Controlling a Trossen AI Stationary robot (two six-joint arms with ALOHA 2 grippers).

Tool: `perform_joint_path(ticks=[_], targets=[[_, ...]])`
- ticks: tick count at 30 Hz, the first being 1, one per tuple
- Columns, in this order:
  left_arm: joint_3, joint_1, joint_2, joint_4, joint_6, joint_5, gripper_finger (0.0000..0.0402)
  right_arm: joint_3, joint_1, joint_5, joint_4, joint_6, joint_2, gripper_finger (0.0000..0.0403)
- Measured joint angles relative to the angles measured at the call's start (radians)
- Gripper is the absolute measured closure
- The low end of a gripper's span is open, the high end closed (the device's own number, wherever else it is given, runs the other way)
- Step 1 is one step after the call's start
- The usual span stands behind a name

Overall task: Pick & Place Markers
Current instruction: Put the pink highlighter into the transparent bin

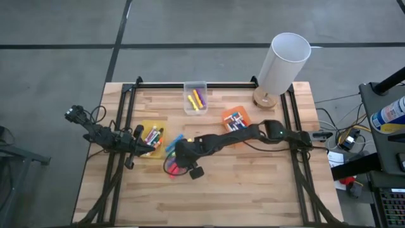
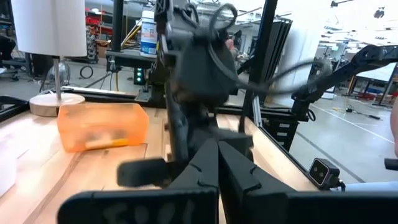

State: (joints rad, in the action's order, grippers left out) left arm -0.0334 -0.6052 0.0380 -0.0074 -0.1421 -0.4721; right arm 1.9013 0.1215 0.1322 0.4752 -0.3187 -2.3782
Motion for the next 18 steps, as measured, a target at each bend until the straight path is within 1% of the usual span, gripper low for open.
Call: perform_joint_path(ticks=[7,13,15,18], targets=[[0.0,0.0,0.0,0.0,0.0,0.0,0.0402,-0.006,0.005,0.0,-0.009,0.004,-0.04,0.0293],[0.0,0.0,0.001,0.005,0.0,0.0,0.0402,-0.01,0.01,0.0,-0.003,0.006,-0.042,0.0304],[0.0,0.0,0.001,0.005,0.0,0.0,0.0402,-0.011,0.01,0.0,0.002,0.035,-0.042,0.0309],[0.0,0.0,0.001,0.006,0.0,0.0,0.0402,-0.01,0.01,0.0,0.017,0.082,-0.041,0.0327]])
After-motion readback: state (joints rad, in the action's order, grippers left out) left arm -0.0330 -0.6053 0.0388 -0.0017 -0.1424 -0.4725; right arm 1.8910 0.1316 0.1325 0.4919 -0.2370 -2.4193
